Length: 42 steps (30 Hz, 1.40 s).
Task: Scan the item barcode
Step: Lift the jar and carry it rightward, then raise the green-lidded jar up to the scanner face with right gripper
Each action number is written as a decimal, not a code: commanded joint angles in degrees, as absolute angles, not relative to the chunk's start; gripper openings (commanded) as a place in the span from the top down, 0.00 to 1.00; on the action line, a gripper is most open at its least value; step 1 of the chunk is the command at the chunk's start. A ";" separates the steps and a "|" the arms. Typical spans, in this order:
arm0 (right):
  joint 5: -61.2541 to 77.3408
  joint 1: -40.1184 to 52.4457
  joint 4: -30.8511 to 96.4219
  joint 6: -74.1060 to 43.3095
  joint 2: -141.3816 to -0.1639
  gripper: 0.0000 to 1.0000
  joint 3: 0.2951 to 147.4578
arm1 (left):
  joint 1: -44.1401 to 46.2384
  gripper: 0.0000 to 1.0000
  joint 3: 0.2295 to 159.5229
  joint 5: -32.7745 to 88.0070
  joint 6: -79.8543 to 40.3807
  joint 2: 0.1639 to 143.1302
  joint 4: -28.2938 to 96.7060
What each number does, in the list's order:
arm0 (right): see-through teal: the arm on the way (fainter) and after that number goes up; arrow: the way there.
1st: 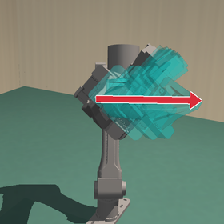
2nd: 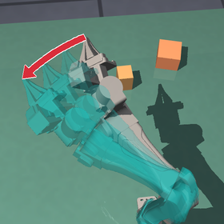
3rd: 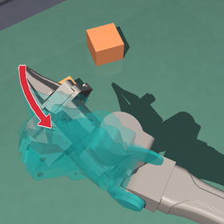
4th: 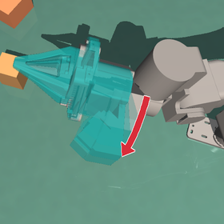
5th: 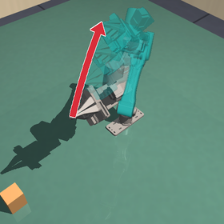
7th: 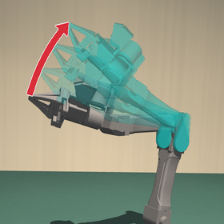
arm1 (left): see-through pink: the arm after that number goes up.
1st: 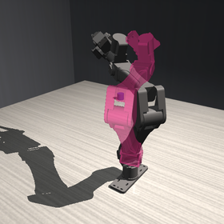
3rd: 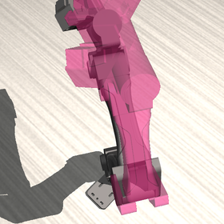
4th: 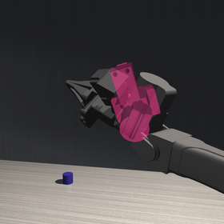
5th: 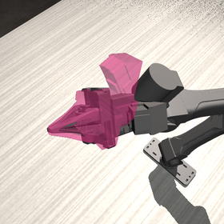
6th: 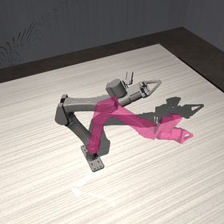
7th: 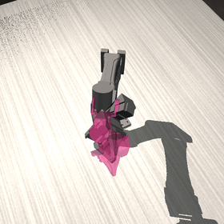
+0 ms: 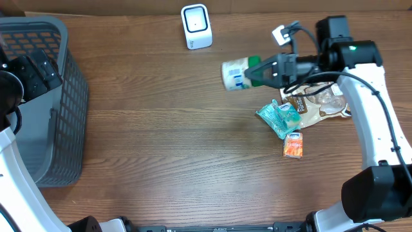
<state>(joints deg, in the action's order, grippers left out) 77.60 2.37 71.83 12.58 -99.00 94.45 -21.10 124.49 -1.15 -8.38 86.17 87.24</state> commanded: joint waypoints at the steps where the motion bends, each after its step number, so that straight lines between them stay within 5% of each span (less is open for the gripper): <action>1: 84.93 0.75 72.55 14.00 -97.73 0.55 95.70 | -21.34 0.00 124.88 -1.50 -7.49 86.26 87.02; 15: 86.59 0.30 74.89 14.04 -97.73 0.56 95.70 | -21.34 0.00 124.88 -1.50 -7.49 86.26 87.02; 23: 76.53 2.63 74.94 14.00 -97.73 0.56 95.70 | -21.34 0.00 124.88 -1.50 -7.49 86.26 87.02; 31: 45.74 15.40 71.50 8.16 -97.84 0.56 95.68 | -21.34 0.00 124.88 -1.50 -7.49 86.26 87.02; 42: -8.43 33.52 51.16 -2.98 -100.27 0.62 94.39 | -21.34 0.00 124.88 -1.50 -7.49 86.26 87.02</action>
<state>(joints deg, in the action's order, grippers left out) 11.97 31.94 55.40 -0.62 -99.48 94.30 -21.10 124.49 -1.15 -8.38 86.17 87.24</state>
